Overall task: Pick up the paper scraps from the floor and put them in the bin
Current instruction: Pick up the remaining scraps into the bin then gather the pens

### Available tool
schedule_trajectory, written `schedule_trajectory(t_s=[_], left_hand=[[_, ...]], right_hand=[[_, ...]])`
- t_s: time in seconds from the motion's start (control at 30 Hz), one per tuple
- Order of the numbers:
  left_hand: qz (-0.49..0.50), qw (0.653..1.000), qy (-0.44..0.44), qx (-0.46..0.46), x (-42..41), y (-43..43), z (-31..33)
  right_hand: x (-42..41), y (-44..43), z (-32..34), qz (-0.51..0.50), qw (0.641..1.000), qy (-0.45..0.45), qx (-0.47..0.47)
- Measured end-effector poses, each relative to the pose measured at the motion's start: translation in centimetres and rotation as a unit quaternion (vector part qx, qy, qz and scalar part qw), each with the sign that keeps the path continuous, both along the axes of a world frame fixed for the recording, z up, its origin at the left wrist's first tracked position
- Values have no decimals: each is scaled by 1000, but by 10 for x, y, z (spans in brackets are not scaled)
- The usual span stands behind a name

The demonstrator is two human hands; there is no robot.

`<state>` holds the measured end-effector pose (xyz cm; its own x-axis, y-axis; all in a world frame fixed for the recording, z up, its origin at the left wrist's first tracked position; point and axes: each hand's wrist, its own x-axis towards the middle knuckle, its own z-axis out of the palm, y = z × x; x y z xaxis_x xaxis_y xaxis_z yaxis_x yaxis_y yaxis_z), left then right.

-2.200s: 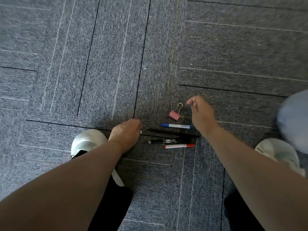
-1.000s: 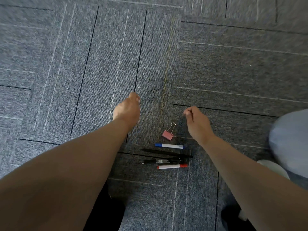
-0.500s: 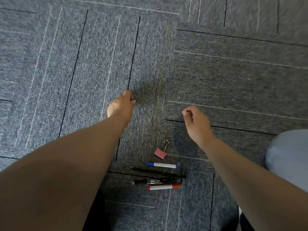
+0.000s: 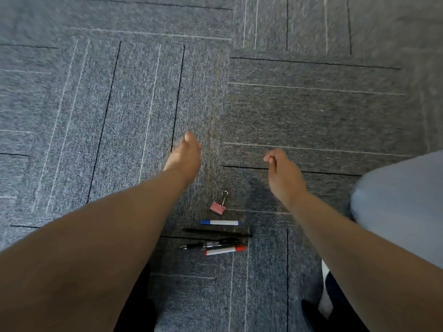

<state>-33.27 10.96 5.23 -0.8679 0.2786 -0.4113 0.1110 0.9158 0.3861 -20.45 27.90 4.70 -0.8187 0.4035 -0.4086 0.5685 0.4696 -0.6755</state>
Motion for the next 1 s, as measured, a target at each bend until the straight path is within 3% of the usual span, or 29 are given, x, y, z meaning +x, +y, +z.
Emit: schedule_trajectory(t_s=[0.2, 0.37, 0.43, 0.53, 0.67, 0.73, 0.83, 0.9, 1.0], left_hand=[[-116, 990, 60, 58, 50, 48, 104], [-227, 965, 131, 28, 105, 96, 188], [-236, 962, 119, 75, 124, 116, 214], [-301, 929, 115, 179, 165, 165, 248], [-416, 876, 122, 211, 216, 239, 259], [-459, 864, 99, 179, 234, 267, 249], [-559, 826, 55, -34, 248, 283, 219], [-579, 807, 42, -109, 252, 278, 201], [-584, 803, 54, -102, 251, 263, 192]], right_hand=[[30, 21, 104, 8, 994, 81, 75], [94, 59, 217, -18, 945, 215, 244], [127, 87, 236, -89, 931, 204, 289], [187, 136, 259, -198, 904, 178, 336], [227, 173, 253, -233, 917, 125, 297], [238, 186, 238, -210, 947, 61, 236], [257, 197, 211, -101, 973, -121, 171], [267, 197, 203, -80, 971, -139, 176], [274, 193, 202, -70, 971, -118, 198]])
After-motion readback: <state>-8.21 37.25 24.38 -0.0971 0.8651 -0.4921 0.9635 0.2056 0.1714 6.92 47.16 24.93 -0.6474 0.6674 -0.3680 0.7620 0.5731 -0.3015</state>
